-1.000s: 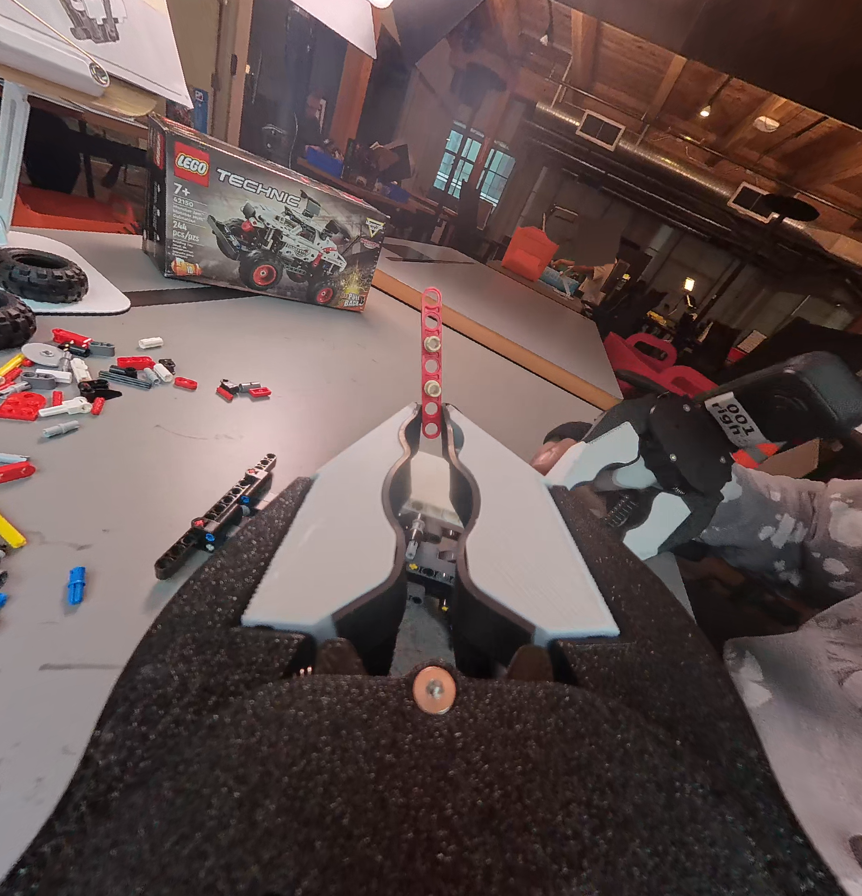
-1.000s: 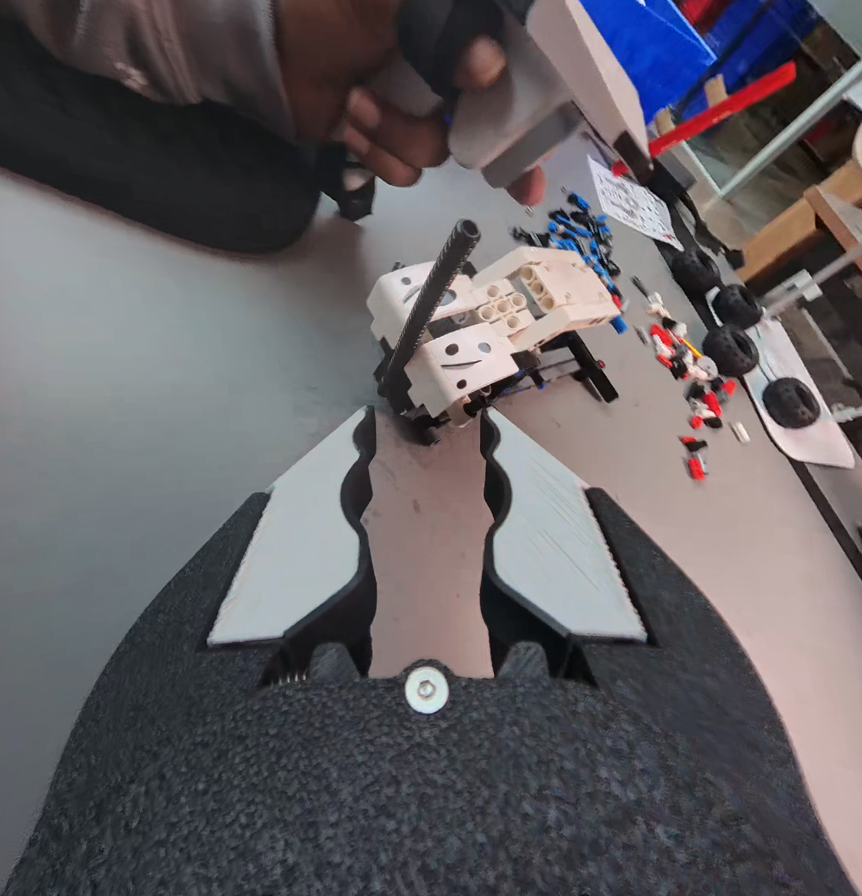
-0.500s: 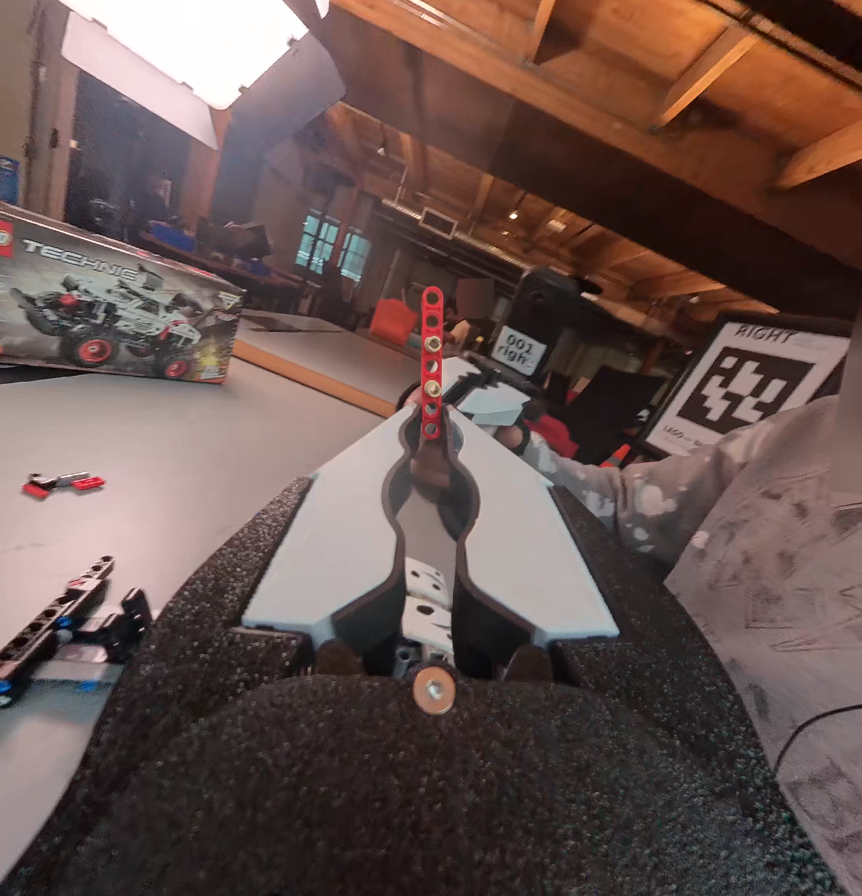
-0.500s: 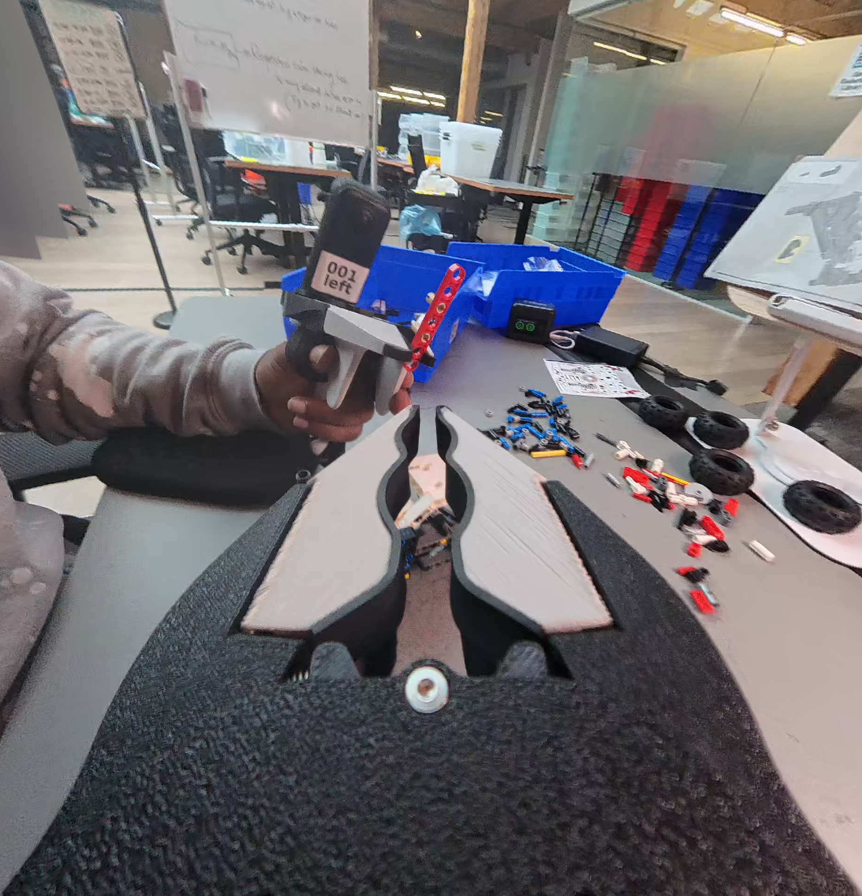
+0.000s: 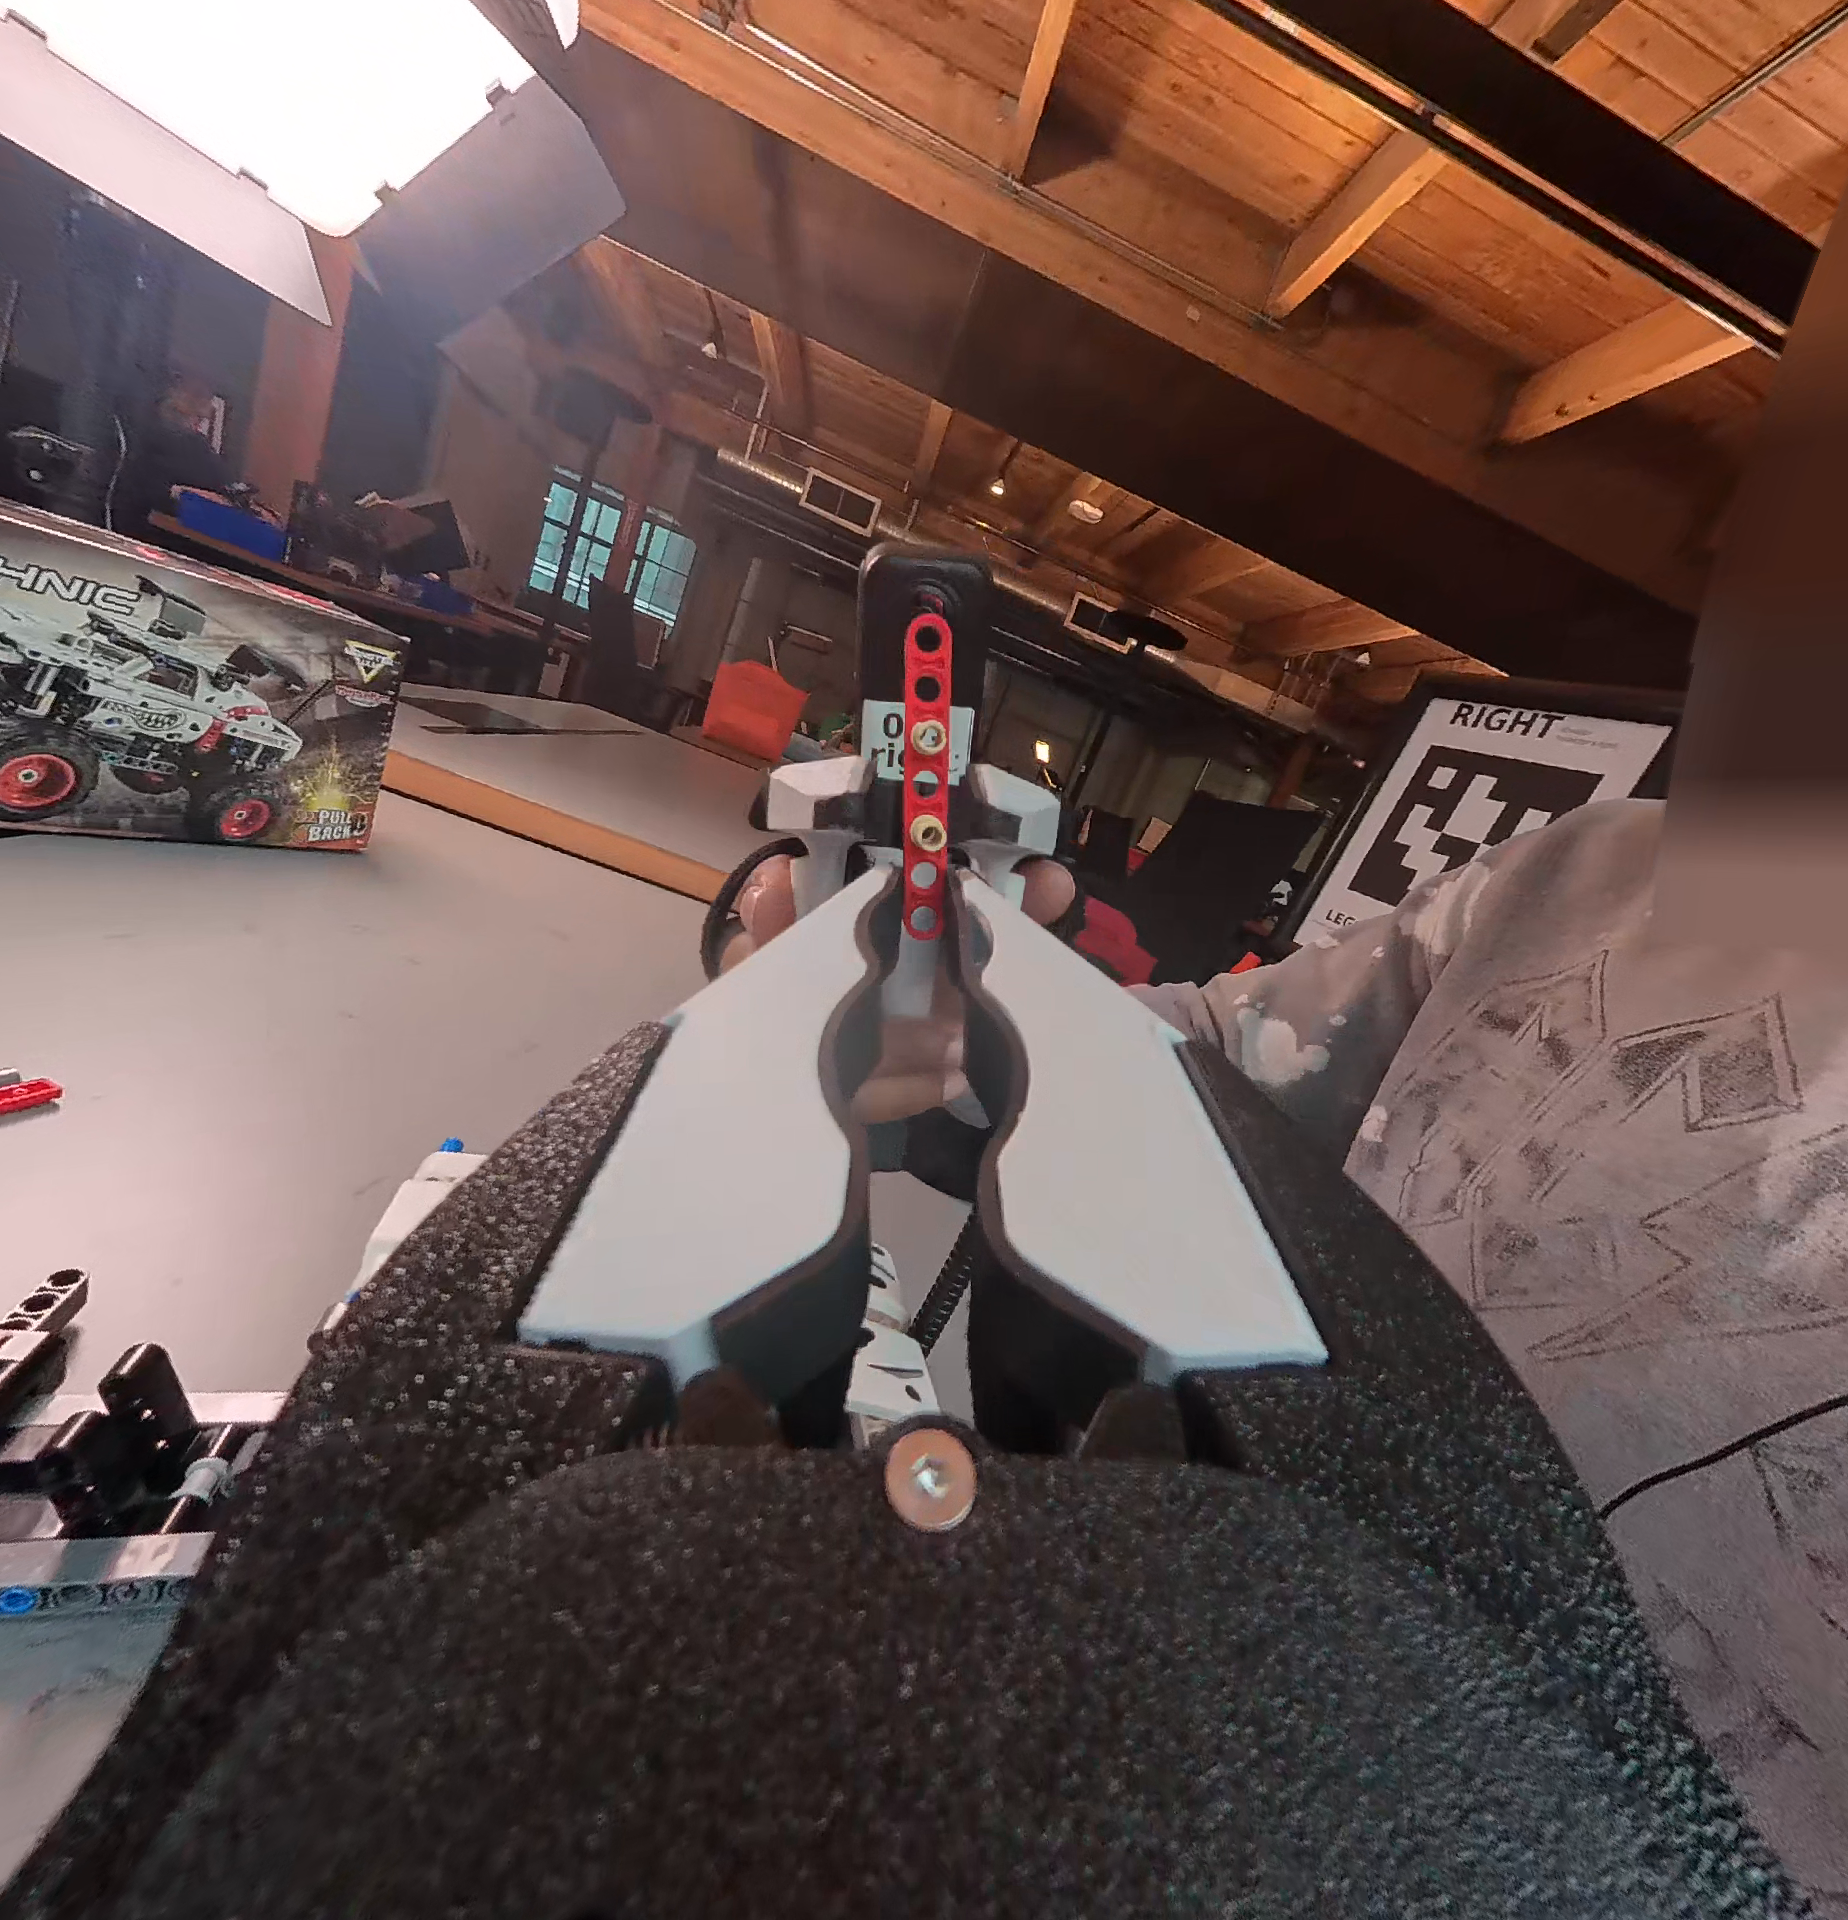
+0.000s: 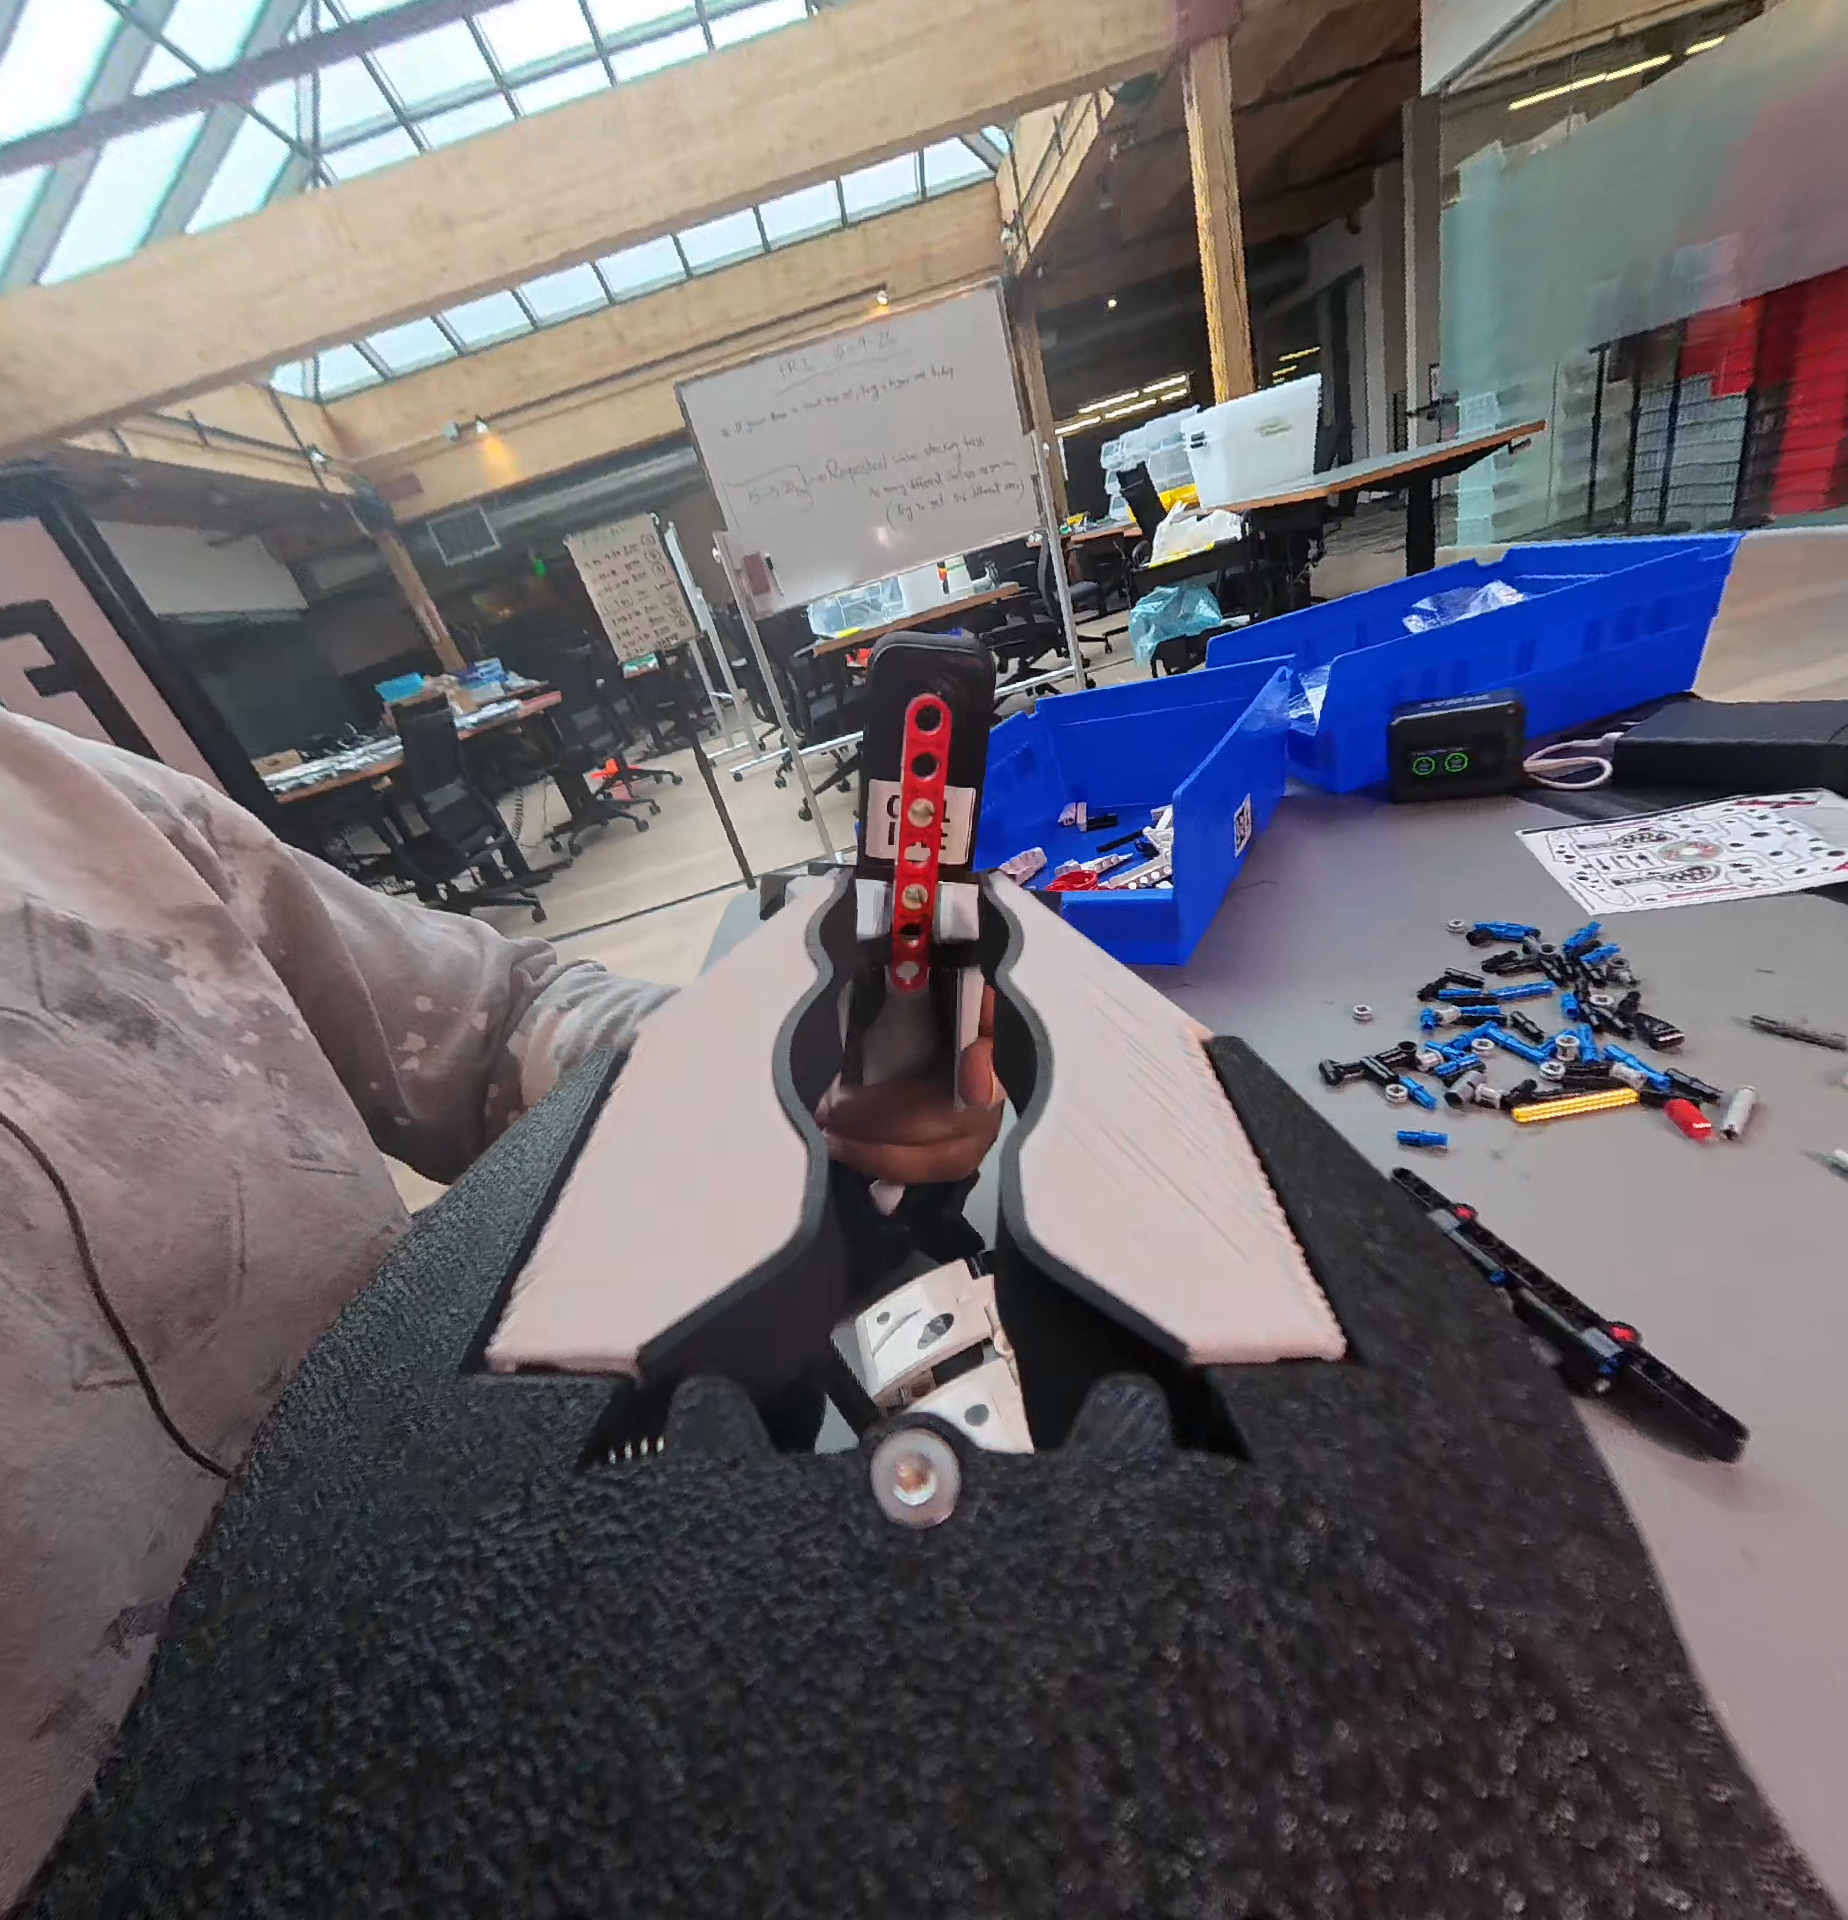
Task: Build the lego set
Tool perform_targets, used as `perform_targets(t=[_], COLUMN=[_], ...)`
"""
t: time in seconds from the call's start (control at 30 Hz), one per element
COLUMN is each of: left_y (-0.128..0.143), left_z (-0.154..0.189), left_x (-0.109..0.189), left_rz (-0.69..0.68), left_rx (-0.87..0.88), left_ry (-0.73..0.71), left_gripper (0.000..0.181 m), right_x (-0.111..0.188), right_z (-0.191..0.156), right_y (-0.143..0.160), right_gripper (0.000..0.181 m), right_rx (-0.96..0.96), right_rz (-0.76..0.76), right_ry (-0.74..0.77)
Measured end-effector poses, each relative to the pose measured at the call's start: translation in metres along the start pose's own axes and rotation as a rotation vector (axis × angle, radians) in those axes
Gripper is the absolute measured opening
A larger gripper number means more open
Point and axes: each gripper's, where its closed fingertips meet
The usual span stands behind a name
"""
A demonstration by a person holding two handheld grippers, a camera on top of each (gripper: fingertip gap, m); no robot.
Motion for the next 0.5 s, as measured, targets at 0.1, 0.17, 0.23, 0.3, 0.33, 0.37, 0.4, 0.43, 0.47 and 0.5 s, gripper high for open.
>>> perform_targets(t=[0.1, 0.17, 0.23, 0.3, 0.33, 0.37, 0.4, 0.43, 0.47, 0.5], left_y=[0.005, 0.009, 0.009, 0.001, -0.003, -0.004, -0.001, 0.006, 0.014, 0.023], left_z=[-0.002, -0.01, -0.018, -0.022, -0.021, -0.019, -0.017, -0.014, -0.01, -0.006], left_x=[-0.002, -0.001, 0.004, 0.011, 0.013, 0.014, 0.014, 0.013, 0.011, 0.011], left_rz=[-0.024, -0.056, -0.094, -0.11, -0.121, -0.146, -0.187, -0.238, -0.288, -0.334], left_rx=[-0.007, -0.018, -0.043, -0.129, -0.189, -0.248, -0.3, -0.343, -0.38, -0.413], left_ry=[-0.016, -0.062, -0.115, -0.161, -0.174, -0.182, -0.181, -0.17, -0.151, -0.129], left_gripper=[0.006, 0.016, 0.031, 0.035, 0.035, 0.033, 0.032, 0.031, 0.031, 0.028], right_x=[0.001, 0.004, 0.011, 0.022, 0.029, 0.037, 0.042, 0.043, 0.042, 0.04], right_z=[-0.001, 0.003, 0.005, 0.014, 0.019, 0.023, 0.024, 0.024, 0.022, 0.021], right_y=[0.001, 0.003, -0.005, -0.005, 0.001, 0.008, 0.019, 0.026, 0.032, 0.041], right_gripper=[0.007, 0.007, 0.006, 0.007, 0.007, 0.006, 0.007, 0.007, 0.007, 0.007], right_rx=[0.035, 0.1, 0.159, 0.27, 0.36, 0.443, 0.508, 0.568, 0.609, 0.636], right_rz=[-0.004, -0.047, -0.083, -0.234, -0.338, -0.443, -0.546, -0.607, -0.65, -0.702], right_ry=[-0.004, 0.024, 0.041, 0.098, 0.129, 0.142, 0.137, 0.131, 0.118, 0.099])
Point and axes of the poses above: each gripper's, where its closed fingertips meet, x back along the fingers, y out of its underside, z = x × y across the jaws, and after that the axes turned 6 degrees about z, right-handed
